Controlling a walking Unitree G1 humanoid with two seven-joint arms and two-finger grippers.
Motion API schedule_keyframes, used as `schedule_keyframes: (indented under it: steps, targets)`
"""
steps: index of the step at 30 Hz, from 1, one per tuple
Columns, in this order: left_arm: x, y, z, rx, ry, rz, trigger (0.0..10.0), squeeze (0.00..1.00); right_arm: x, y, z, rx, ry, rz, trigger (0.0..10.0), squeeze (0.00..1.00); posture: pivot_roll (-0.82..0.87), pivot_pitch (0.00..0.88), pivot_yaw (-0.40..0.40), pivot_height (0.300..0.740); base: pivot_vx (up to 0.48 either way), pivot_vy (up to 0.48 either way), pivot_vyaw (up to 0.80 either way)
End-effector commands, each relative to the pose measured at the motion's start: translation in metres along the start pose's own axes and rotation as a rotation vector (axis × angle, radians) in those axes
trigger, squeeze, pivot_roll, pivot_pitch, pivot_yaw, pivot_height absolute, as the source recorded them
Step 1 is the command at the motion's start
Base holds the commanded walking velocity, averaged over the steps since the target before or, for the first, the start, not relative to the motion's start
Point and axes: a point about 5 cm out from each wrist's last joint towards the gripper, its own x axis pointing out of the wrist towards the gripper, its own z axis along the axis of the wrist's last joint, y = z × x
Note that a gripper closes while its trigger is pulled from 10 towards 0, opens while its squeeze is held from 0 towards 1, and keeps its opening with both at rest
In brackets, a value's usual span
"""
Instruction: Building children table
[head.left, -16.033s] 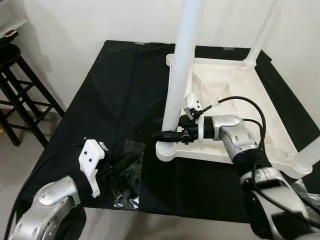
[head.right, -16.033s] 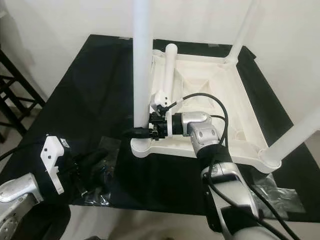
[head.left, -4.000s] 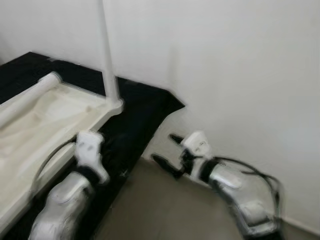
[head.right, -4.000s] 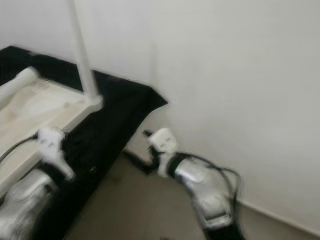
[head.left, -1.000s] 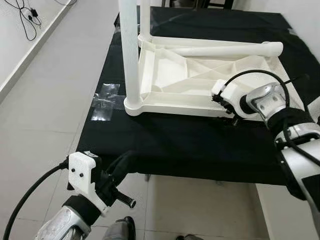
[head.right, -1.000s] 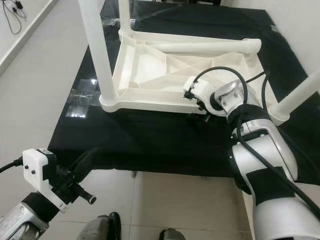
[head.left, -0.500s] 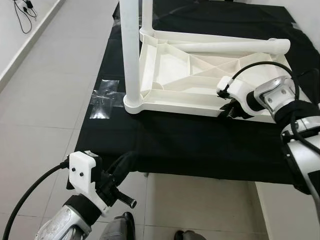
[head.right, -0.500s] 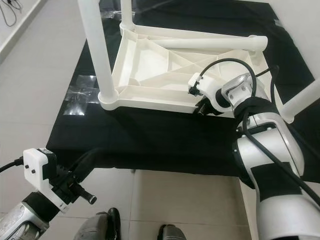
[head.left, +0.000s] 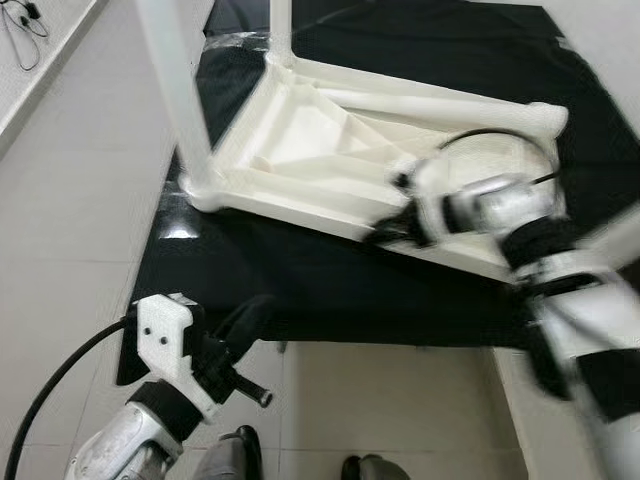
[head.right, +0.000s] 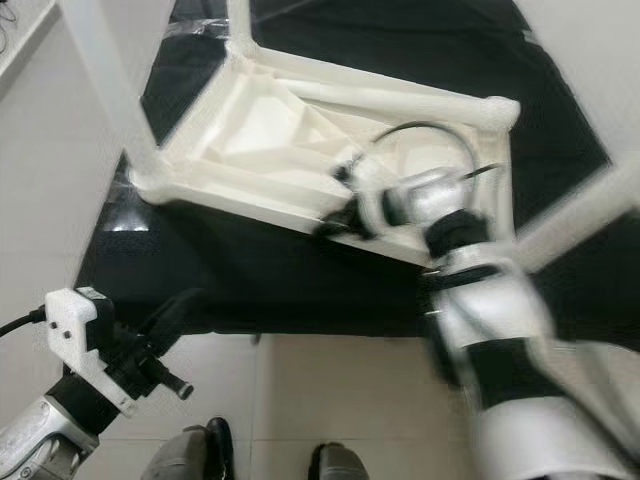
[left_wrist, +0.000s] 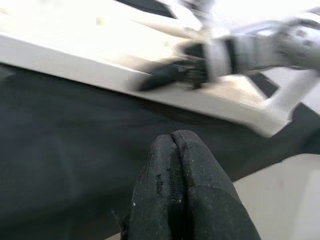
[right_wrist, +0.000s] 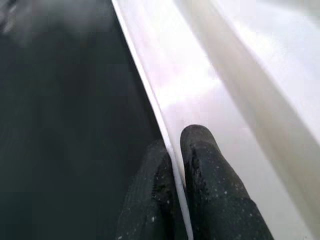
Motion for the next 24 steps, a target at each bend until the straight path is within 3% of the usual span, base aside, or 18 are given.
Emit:
schedule_keyframes:
  steps: [1,2,3,5,7,8,9,10,15,16,19,20,22,24]
  targets:
    - [-0.004,0.002,-0.004,-0.008,0.025,0.004,10.0,0.00,0.004,-0.006,-0.011,0.159,-0.067,-0.141,0.0,0.00,0.08,0.220,-0.066,0.740,0.000,0.000,0.00]
    - [-0.004,0.002,-0.004,-0.008,0.025,0.004,10.0,0.00,0.004,-0.006,-0.011,0.159,-0.067,-0.141,0.0,0.00,0.08,0.220,-0.066,0.740,0.000,0.000,0.00]
    - [-0.003,0.002,-0.005,-0.005,0.028,0.005,10.0,0.00,0.011,0.003,-0.007,0.094,-0.102,-0.173,0.4,0.00,0.09,0.214,-0.063,0.740,0.000,0.000,0.00]
    - [-0.002,0.004,-0.006,0.002,0.034,0.007,10.0,0.00,0.022,0.017,-0.001,0.035,-0.144,-0.247,0.0,0.00,0.11,0.204,-0.063,0.740,0.000,0.000,0.00]
    - [-0.002,0.004,-0.006,0.002,0.034,0.007,10.0,0.00,0.022,0.017,-0.001,0.035,-0.144,-0.247,0.0,0.00,0.11,0.204,-0.063,0.740,0.000,0.000,0.00]
    - [-0.002,0.004,-0.007,0.006,0.036,0.009,10.0,0.00,0.026,0.020,0.003,-0.013,-0.148,-0.321,4.4,0.00,0.12,0.197,-0.068,0.740,0.000,0.000,0.00]
    - [-0.002,0.004,-0.007,0.006,0.036,0.009,10.0,0.00,0.026,0.020,0.003,-0.013,-0.148,-0.321,4.4,0.00,0.12,0.197,-0.068,0.740,0.000,0.000,0.00]
    - [-0.002,0.005,-0.007,0.008,0.037,0.012,10.0,0.00,0.027,0.021,0.007,-0.039,-0.148,-0.385,10.0,0.00,0.13,0.195,-0.071,0.740,0.000,0.000,0.00]
    - [-0.002,0.006,-0.007,0.011,0.038,0.015,10.0,0.00,0.027,0.023,0.017,-0.019,-0.202,-0.474,10.0,0.00,0.12,0.191,-0.065,0.740,0.000,0.000,0.00]
    - [-0.002,0.006,-0.008,0.010,0.038,0.015,10.0,0.00,0.028,0.027,0.026,-0.009,-0.254,-0.519,10.0,0.85,0.12,0.192,-0.062,0.740,0.000,0.000,0.00]
    - [-0.002,0.007,-0.008,0.009,0.039,0.014,10.0,0.00,0.028,0.030,0.031,-0.004,-0.291,-0.549,10.0,0.85,0.12,0.192,-0.062,0.740,0.000,0.000,0.00]
    - [-0.002,0.007,-0.008,0.008,0.039,0.013,10.0,0.00,0.029,0.036,0.036,-0.007,-0.324,-0.565,10.0,1.00,0.12,0.189,-0.060,0.740,0.000,0.000,0.00]
    - [-0.001,0.006,-0.008,0.007,0.039,0.012,10.0,0.00,0.035,0.055,0.045,-0.007,-0.399,-0.506,10.0,1.00,0.12,0.192,-0.067,0.740,0.000,0.000,0.00]
    - [-0.001,0.006,-0.008,0.007,0.038,0.012,10.0,0.00,0.037,0.061,0.047,-0.009,-0.428,-0.482,10.0,1.00,0.12,0.192,-0.067,0.740,0.000,0.000,0.00]
